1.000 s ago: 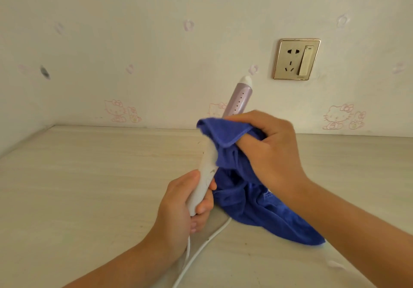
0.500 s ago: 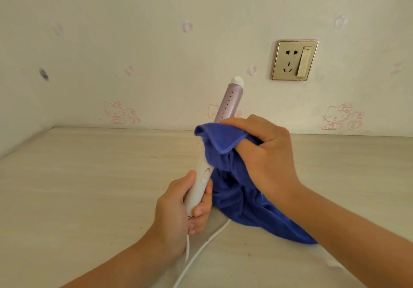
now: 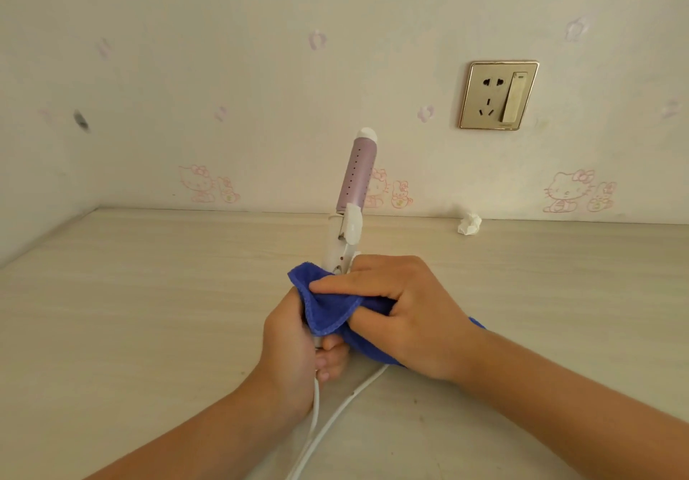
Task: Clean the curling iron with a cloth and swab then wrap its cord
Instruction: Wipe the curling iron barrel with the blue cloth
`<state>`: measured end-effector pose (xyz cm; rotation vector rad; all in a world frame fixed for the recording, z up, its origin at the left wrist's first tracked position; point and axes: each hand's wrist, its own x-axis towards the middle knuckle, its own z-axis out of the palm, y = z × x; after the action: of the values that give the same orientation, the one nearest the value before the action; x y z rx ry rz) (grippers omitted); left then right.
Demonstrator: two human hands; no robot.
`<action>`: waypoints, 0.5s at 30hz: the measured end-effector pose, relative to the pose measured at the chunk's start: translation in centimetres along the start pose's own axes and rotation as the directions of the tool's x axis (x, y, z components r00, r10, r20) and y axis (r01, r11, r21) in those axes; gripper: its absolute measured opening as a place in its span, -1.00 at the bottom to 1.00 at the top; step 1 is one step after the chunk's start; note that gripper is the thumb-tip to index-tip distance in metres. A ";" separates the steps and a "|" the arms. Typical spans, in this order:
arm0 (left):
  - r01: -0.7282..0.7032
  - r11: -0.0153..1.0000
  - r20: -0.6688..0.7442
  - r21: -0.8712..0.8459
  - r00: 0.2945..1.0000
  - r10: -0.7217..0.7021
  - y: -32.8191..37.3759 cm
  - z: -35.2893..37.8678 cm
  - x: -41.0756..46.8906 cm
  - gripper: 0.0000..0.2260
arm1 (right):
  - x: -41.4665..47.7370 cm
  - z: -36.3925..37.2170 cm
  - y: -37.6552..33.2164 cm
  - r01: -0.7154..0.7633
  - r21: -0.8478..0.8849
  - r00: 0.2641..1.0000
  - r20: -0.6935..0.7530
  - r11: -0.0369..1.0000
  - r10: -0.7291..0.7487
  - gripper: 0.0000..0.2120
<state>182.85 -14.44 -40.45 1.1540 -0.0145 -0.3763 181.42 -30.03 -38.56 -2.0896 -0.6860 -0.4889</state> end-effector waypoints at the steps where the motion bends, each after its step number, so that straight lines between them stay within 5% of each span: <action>1: -0.007 1.000 0.000 0.007 1.000 0.007 0.0 0.0 -0.1 -0.45 | 0.1 -0.2 -0.1 0.014 -0.005 1.000 0.003 1.000 -0.014 -0.65; 7: -0.034 0.996 0.119 0.083 0.993 0.024 0.3 0.2 -0.1 -0.46 | 0.9 -0.9 1.1 -0.034 -0.061 0.965 -0.263 0.998 0.017 -0.67; 12: -0.082 0.990 0.048 0.118 0.996 0.077 0.0 -0.1 -0.1 -0.61 | -0.3 0.0 0.5 0.025 0.026 0.993 -0.117 0.999 -0.022 -0.65; 15: -0.190 0.955 0.094 0.227 0.981 0.172 0.3 0.1 0.0 -0.67 | 0.3 -1.1 1.3 -0.006 -0.005 0.979 -0.201 1.000 0.005 -0.64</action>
<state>182.93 -14.40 -40.15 1.3608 -0.2338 -0.2580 182.36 -31.48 -38.59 -2.0124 -0.5605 -0.6893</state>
